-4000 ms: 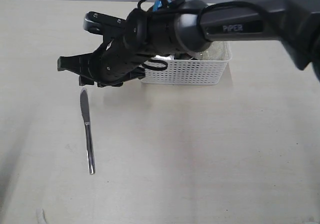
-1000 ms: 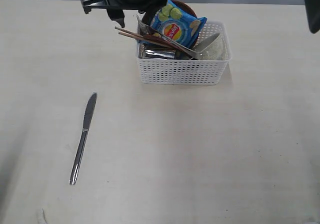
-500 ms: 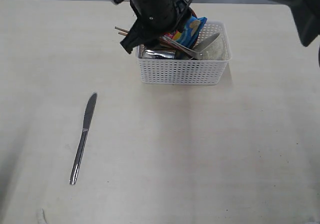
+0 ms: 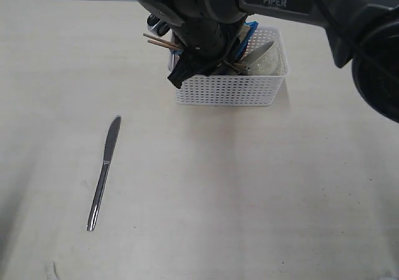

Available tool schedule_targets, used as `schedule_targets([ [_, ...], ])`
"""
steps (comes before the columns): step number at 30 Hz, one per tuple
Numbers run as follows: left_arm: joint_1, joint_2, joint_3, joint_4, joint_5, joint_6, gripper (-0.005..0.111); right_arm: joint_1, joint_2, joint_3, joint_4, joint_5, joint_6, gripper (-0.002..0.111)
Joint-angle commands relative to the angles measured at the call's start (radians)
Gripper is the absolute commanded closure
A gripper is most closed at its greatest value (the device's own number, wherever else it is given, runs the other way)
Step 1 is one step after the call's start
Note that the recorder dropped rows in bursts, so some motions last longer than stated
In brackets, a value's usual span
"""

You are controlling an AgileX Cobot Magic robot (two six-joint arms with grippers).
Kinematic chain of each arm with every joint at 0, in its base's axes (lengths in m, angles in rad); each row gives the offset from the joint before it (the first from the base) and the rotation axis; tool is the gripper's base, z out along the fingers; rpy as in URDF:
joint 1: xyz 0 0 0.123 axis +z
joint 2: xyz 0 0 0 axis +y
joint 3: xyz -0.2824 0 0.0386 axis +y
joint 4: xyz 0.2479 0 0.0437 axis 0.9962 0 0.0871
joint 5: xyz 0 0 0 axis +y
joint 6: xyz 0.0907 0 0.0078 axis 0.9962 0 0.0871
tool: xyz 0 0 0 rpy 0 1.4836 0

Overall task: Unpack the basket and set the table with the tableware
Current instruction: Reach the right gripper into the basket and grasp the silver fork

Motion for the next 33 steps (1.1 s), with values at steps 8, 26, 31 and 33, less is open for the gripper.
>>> schedule_targets([
  [8, 0.002, -0.003, 0.002, -0.009, -0.001, 0.0, 0.107, -0.005, -0.011, -0.001, -0.038, 0.001, 0.004, 0.109],
  [26, 0.002, -0.003, 0.002, -0.009, -0.001, 0.0, 0.107, 0.006, -0.237, -0.001, 0.263, 0.001, 0.06, 0.109],
  [31, 0.002, -0.003, 0.002, -0.009, -0.001, 0.0, 0.107, 0.007, -0.285, 0.001, 0.482, 0.001, 0.088, 0.109],
  [33, 0.002, -0.003, 0.002, -0.009, -0.001, 0.0, 0.107, 0.029, -0.297, 0.027, 0.542, 0.001, 0.124, 0.109],
])
